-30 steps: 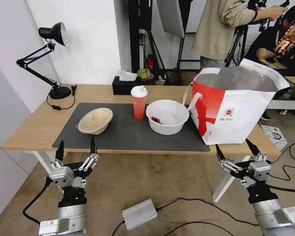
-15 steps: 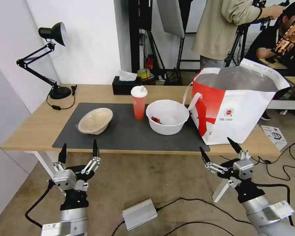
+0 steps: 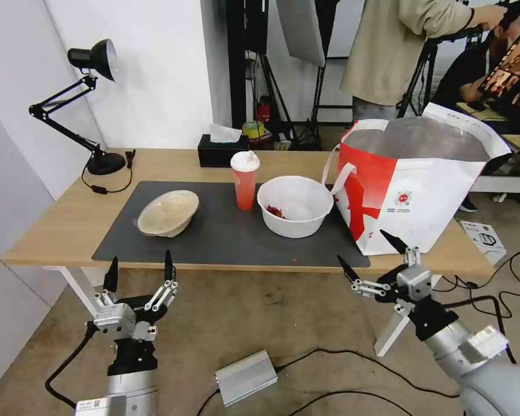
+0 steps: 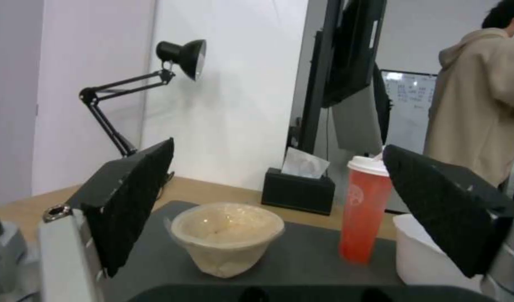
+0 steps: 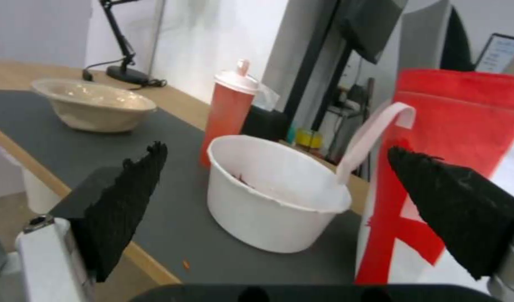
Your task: Pick up the trash from the table and place it into the takeout bag.
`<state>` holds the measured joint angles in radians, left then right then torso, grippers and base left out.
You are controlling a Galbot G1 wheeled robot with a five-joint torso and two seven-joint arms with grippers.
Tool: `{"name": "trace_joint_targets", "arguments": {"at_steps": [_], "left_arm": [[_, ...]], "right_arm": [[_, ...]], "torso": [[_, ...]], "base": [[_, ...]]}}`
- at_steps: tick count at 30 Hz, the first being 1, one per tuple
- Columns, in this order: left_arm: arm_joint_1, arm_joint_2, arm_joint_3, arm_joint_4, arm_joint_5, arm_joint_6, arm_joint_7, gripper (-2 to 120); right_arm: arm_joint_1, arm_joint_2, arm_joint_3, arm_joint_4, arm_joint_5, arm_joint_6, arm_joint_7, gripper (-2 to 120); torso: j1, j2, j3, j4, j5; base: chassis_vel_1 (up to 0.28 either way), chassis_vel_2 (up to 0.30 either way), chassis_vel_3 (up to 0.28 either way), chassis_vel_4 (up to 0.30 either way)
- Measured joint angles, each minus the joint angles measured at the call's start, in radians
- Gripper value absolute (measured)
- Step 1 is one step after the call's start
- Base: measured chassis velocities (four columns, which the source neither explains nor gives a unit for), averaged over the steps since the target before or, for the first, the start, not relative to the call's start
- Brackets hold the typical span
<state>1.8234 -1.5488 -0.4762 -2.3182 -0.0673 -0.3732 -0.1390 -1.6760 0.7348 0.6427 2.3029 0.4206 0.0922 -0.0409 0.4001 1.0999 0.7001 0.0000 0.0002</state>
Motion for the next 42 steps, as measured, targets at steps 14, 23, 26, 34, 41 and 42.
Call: {"name": "trace_joint_targets", "arguments": {"at_steps": [14,23,26,34,41,42], "left_arm": [[-0.012,-0.017,0.004,0.025,-0.001,0.000,0.013,100],[-0.012,-0.011,-0.003,0.016,-0.006,0.002,0.018,100],[-0.012,-0.010,-0.003,0.010,-0.006,0.014,0.018,100],[-0.017,0.046,-0.023,0.014,-0.024,0.023,0.020,100],[-0.026,0.101,-0.017,0.029,-0.041,0.017,0.038,100],[-0.027,0.104,-0.017,0.030,-0.042,0.017,0.040,100]], "right_arm": [[0.239,-0.184,-0.139,-0.057,0.132,-0.047,0.038,100],[0.411,-0.293,-0.307,-0.092,0.199,-0.067,0.039,100],[0.479,-0.322,-0.364,-0.104,0.223,-0.075,0.038,100],[0.732,-0.361,-0.573,-0.148,0.288,-0.093,0.035,100],[0.938,-0.368,-0.794,-0.196,0.329,-0.114,0.021,100],[0.966,-0.368,-0.818,-0.204,0.337,-0.117,0.020,100]], "torso": [[0.000,0.000,0.000,0.0001,0.0000],[0.000,0.000,0.000,0.0000,-0.0001],[0.000,0.000,0.000,-0.0001,-0.0002],[0.000,0.000,0.000,0.0000,-0.0003],[0.000,0.000,0.000,-0.0002,-0.0003],[0.000,0.000,0.000,-0.0001,-0.0003]], "base": [[0.000,0.000,0.000,0.000],[0.000,0.000,0.000,0.000],[0.000,0.000,0.000,0.000],[0.000,0.000,0.000,0.000],[0.000,0.000,0.000,0.000],[0.000,0.000,0.000,0.000]]}}
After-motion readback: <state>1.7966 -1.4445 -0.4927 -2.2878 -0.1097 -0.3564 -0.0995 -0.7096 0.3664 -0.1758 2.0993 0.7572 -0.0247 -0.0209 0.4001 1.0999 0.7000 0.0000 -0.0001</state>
